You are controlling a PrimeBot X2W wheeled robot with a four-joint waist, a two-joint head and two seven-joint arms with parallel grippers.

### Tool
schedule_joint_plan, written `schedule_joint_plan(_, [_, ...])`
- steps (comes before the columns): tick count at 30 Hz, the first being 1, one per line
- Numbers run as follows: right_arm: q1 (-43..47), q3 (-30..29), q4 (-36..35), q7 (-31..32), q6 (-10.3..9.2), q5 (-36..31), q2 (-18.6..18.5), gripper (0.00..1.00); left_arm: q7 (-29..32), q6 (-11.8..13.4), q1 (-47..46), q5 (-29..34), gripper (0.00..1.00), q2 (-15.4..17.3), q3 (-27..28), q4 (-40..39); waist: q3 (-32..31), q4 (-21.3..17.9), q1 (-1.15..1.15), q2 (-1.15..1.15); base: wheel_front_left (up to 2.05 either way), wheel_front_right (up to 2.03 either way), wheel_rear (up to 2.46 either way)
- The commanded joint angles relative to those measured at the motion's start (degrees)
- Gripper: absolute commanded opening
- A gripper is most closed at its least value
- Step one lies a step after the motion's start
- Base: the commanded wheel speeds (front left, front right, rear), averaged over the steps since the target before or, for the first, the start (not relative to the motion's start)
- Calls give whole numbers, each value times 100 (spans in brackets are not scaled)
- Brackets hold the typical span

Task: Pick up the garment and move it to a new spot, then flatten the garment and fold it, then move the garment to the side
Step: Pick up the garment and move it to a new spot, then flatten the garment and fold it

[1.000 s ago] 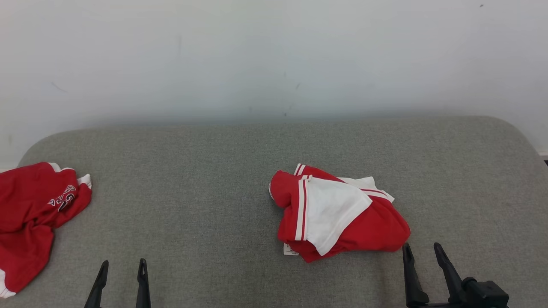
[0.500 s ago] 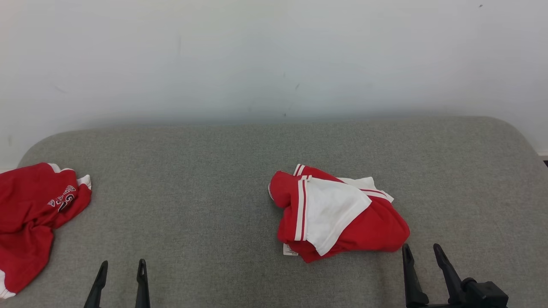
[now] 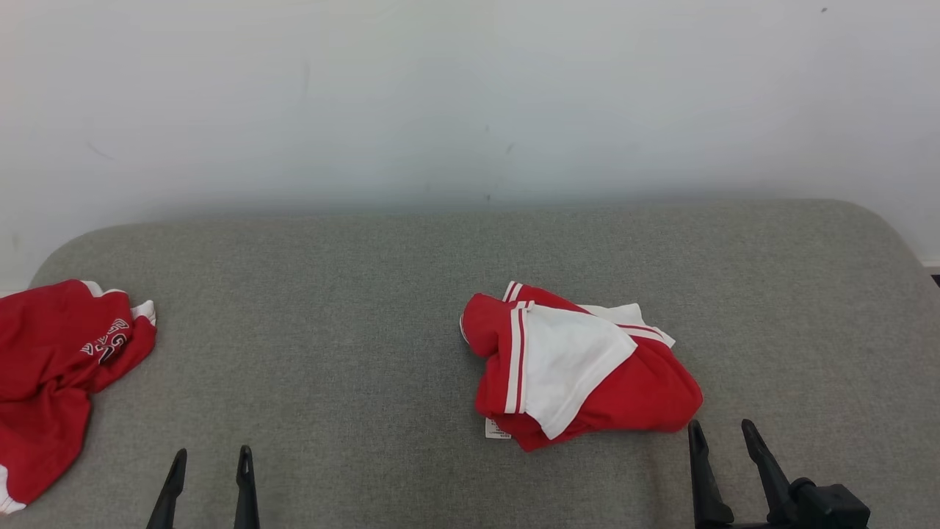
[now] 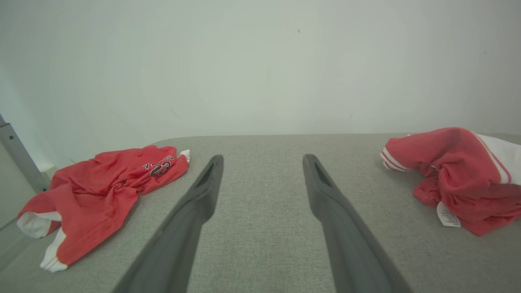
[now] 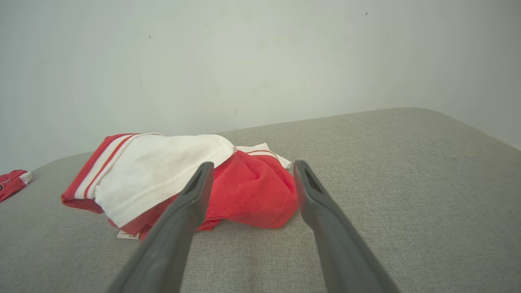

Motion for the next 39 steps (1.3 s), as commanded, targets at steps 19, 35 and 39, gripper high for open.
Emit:
schedule_joint_plan(19, [-192,104,-1,-3,-13,76,8,100,-19,-692,-1590,195,100,-462,-1323,1040,401,-503,0,0,0,0,0])
schedule_joint_plan(35, [-506,61,-9,-3,-13,289,10,100,-7,-830,-2850,-163,100,-615,-2253,2813,1002,-1345,0,0,0,0,0])
schedule_joint_plan(39, [-508,31,-32,-3,-13,237,10,100,0,-836,-3018,-311,0,-636,-2310,3197,924,-1351,0,0,0,0,0])
